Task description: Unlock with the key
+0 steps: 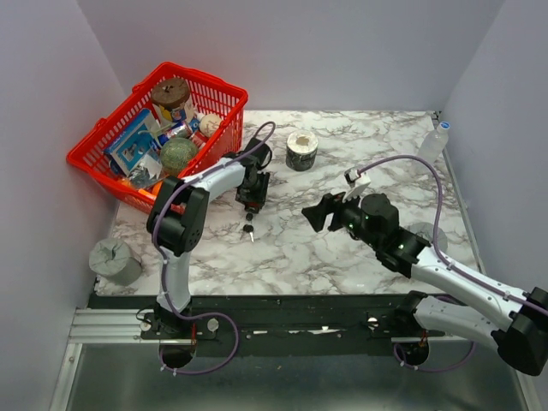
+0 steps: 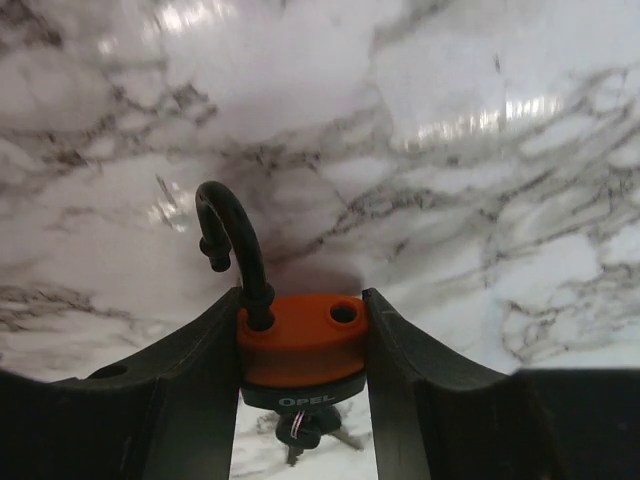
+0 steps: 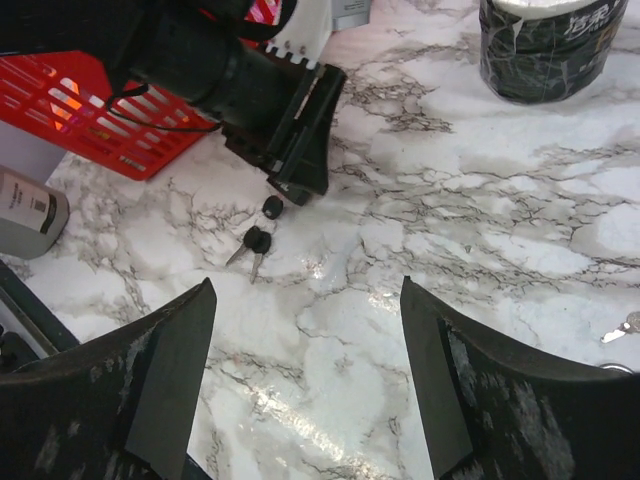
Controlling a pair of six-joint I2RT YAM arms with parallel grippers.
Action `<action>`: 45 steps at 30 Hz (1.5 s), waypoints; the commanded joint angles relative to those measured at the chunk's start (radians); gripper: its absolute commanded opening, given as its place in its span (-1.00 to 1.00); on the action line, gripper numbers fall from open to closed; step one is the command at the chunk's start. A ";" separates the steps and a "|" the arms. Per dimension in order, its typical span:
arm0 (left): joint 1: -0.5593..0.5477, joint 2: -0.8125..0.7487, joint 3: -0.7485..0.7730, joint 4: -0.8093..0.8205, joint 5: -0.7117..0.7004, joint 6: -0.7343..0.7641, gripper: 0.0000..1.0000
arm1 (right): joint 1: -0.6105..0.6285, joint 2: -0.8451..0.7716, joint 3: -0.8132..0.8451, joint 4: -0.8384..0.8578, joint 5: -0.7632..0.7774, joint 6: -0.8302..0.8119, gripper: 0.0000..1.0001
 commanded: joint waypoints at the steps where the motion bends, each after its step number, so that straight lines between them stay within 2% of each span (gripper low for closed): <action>1: -0.004 0.128 0.193 -0.125 -0.133 0.061 -1.00 | -0.006 -0.047 -0.024 -0.015 0.031 -0.021 0.65; 6: -0.003 0.250 0.339 -0.190 -0.193 0.084 -0.95 | -0.010 -0.097 -0.050 -0.026 0.046 -0.024 0.67; 7: -0.001 0.273 0.350 -0.201 -0.191 0.085 -0.88 | -0.010 -0.104 -0.055 -0.031 0.052 -0.027 0.70; 8: -0.001 0.281 0.357 -0.204 -0.188 0.082 -0.68 | -0.012 -0.118 -0.060 -0.034 0.058 -0.029 0.70; 10: -0.001 0.293 0.362 -0.204 -0.172 0.084 -0.52 | -0.012 -0.129 -0.063 -0.041 0.066 -0.032 0.70; 14: -0.003 0.270 0.322 -0.166 -0.161 0.073 0.03 | -0.012 -0.135 -0.061 -0.046 0.074 -0.032 0.71; 19: -0.001 0.251 0.268 -0.127 -0.126 0.070 0.24 | -0.013 -0.126 -0.055 -0.052 0.072 -0.033 0.71; 20: -0.003 0.253 0.268 -0.126 -0.119 0.069 0.45 | -0.013 -0.124 -0.055 -0.054 0.075 -0.033 0.71; 21: -0.001 0.253 0.267 -0.124 -0.115 0.070 0.53 | -0.013 -0.123 -0.055 -0.055 0.074 -0.032 0.71; 28: -0.003 0.213 0.255 -0.072 -0.102 0.076 0.63 | -0.013 -0.118 -0.060 -0.071 0.093 -0.027 0.71; 30: -0.001 0.186 0.226 -0.044 -0.096 0.082 0.98 | -0.013 -0.120 -0.057 -0.074 0.097 -0.027 0.71; 39: -0.029 -0.050 0.066 0.161 -0.072 0.128 0.98 | -0.032 -0.120 -0.055 -0.086 0.068 -0.018 0.79; 45: -0.084 -0.218 -0.038 0.293 -0.093 0.170 0.98 | -0.108 -0.141 -0.070 -0.100 0.002 -0.009 0.82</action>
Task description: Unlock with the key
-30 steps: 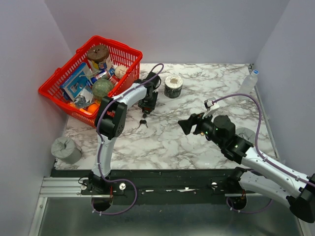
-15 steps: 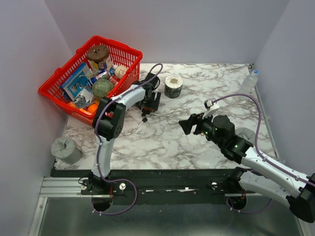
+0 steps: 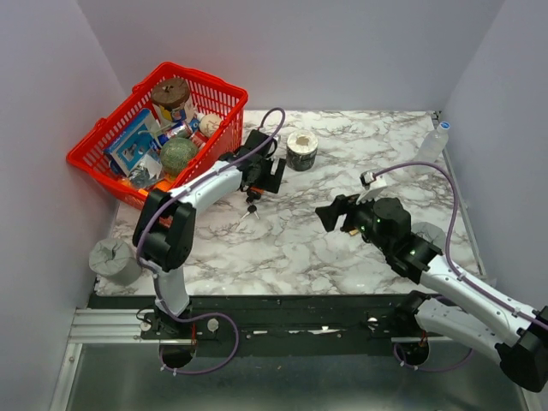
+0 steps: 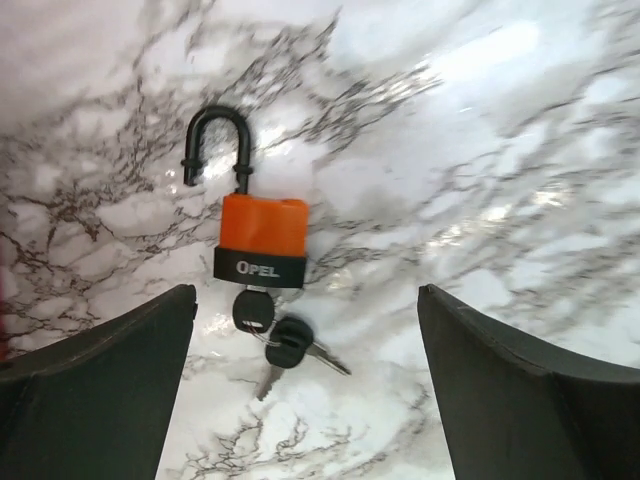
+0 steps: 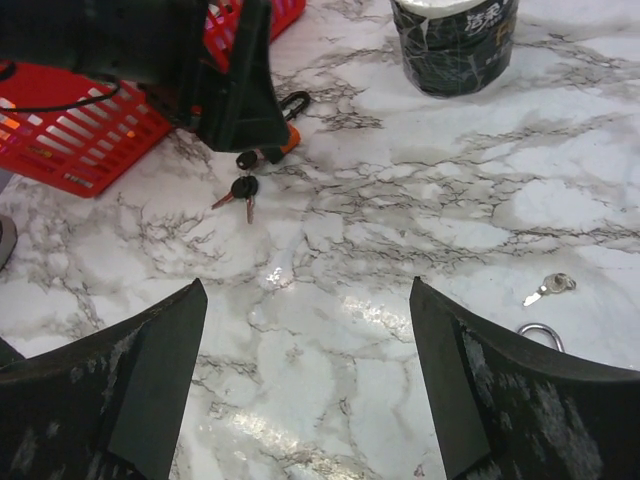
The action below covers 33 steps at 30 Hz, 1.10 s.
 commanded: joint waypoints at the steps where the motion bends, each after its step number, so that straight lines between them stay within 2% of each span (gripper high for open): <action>1: -0.048 -0.170 -0.068 0.176 -0.005 0.052 0.98 | -0.076 -0.025 -0.019 -0.030 -0.059 0.008 0.82; 5: -0.076 -0.299 -0.131 0.244 -0.011 0.064 0.98 | -0.163 -0.032 -0.018 -0.087 -0.100 -0.012 0.82; 11: -0.090 -0.515 -0.230 0.314 0.144 0.044 0.98 | -0.271 0.026 0.057 -0.203 -0.140 -0.094 0.82; 15: -0.090 -0.618 -0.304 0.319 0.230 0.035 0.98 | -0.326 0.144 0.132 -0.254 -0.144 -0.160 0.81; 19: -0.090 -0.718 -0.391 0.314 0.219 0.026 0.98 | -0.346 0.334 0.203 -0.282 -0.144 -0.259 0.78; 22: -0.090 -0.753 -0.414 0.301 0.228 0.017 0.98 | -0.346 0.424 0.275 -0.317 -0.170 -0.308 0.70; 28: -0.090 -0.805 -0.433 0.299 0.230 0.011 0.98 | -0.348 0.573 0.370 -0.316 -0.104 -0.414 0.68; 33: -0.091 -0.806 -0.439 0.296 0.242 0.001 0.98 | -0.348 0.699 0.445 -0.336 -0.075 -0.479 0.54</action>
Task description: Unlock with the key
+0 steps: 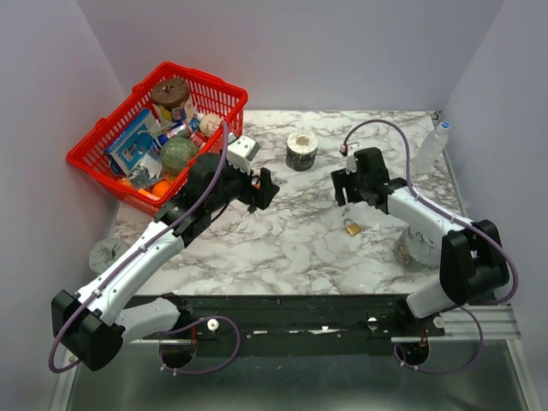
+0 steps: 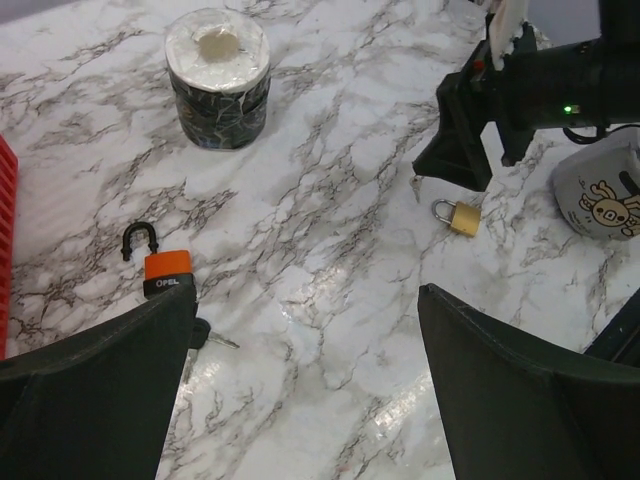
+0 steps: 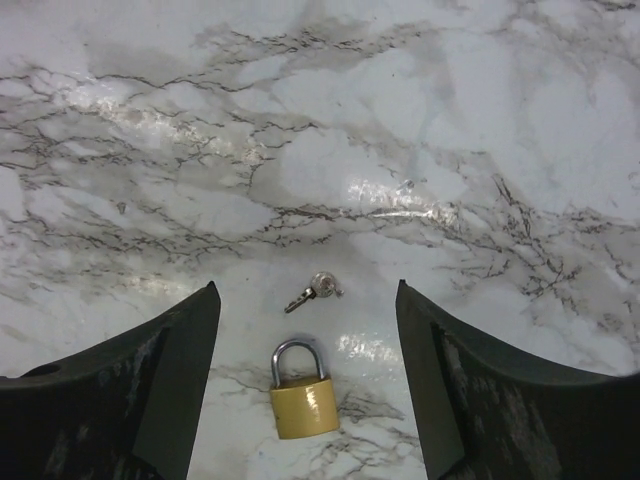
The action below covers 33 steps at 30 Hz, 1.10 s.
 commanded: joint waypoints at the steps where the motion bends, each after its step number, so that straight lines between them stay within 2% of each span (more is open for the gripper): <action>1: -0.003 -0.004 -0.008 0.009 0.033 -0.017 0.98 | -0.004 0.110 0.084 -0.059 0.035 -0.112 0.51; 5: -0.004 0.010 -0.003 0.000 0.045 -0.021 0.98 | -0.004 0.176 0.106 -0.096 0.037 -0.134 0.32; 18: -0.006 0.042 0.005 -0.009 0.063 -0.024 0.98 | -0.009 0.297 0.152 -0.137 0.101 -0.152 -0.10; 28: -0.006 0.048 0.009 -0.018 0.063 -0.023 0.98 | -0.010 0.308 0.155 -0.140 0.080 -0.151 -0.20; 33: -0.006 0.048 0.009 -0.018 0.053 -0.024 0.98 | -0.010 0.313 0.158 -0.151 0.066 -0.152 -0.36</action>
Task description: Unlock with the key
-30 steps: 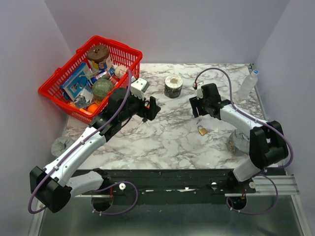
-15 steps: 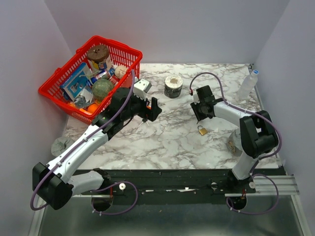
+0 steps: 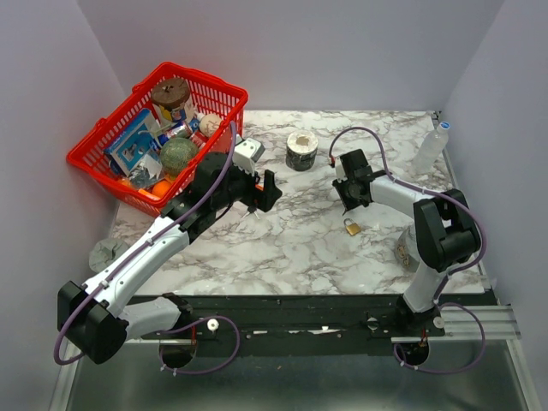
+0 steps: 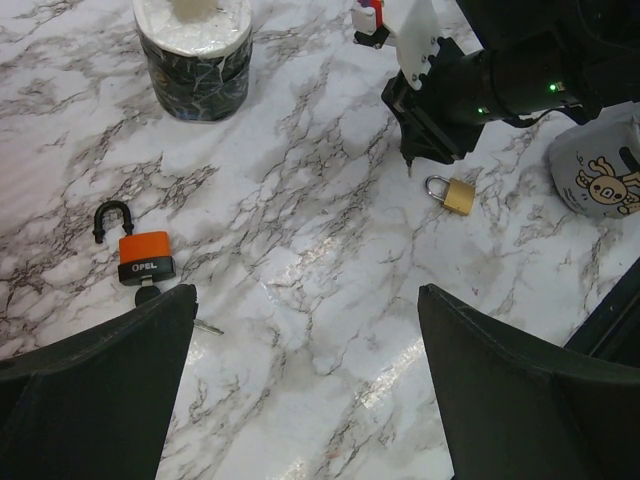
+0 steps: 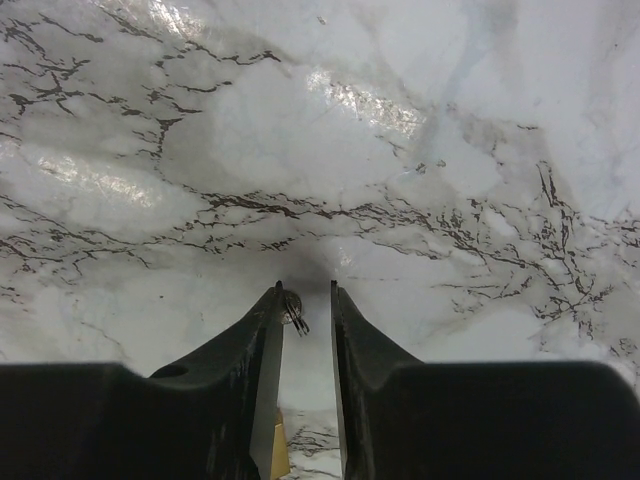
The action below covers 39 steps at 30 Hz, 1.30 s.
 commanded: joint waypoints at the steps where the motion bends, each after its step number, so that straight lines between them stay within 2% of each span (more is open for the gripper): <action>1: -0.006 0.004 0.009 -0.001 0.015 -0.009 0.98 | -0.004 0.016 0.026 -0.038 -0.011 -0.011 -0.38; 7: -0.009 0.003 0.009 0.005 0.023 -0.012 0.98 | -0.006 -0.003 0.017 -0.038 -0.049 -0.011 -0.62; 12: -0.013 0.001 0.008 0.011 0.012 -0.024 0.98 | -0.004 -0.018 0.011 -0.037 -0.083 -0.005 -0.98; 15: -0.014 0.000 0.006 0.015 0.020 -0.024 0.98 | -0.004 -0.042 0.006 -0.037 -0.104 0.007 -0.99; 19: -0.017 -0.013 -0.011 0.043 0.046 -0.030 0.98 | -0.003 -0.131 -0.004 -0.069 -0.233 0.052 -0.99; 22: -0.022 -0.017 -0.018 0.065 0.096 -0.032 0.98 | 0.012 -0.234 -0.027 -0.075 -0.334 0.109 -0.99; 26: -0.036 -0.029 -0.041 0.120 0.195 -0.019 0.97 | 0.089 -0.366 -0.026 -0.110 -0.367 0.191 -0.99; 29: -0.045 -0.039 -0.064 0.164 0.273 -0.009 0.97 | 0.118 -0.453 -0.009 -0.110 -0.451 0.269 -0.99; 34: -0.049 -0.066 -0.126 0.276 0.405 -0.032 0.98 | 0.154 -0.565 -0.007 -0.037 -0.571 0.403 -0.99; 39: -0.048 -0.063 -0.132 0.308 0.431 -0.039 0.98 | 0.166 -0.656 -0.041 0.113 -0.652 0.553 -0.99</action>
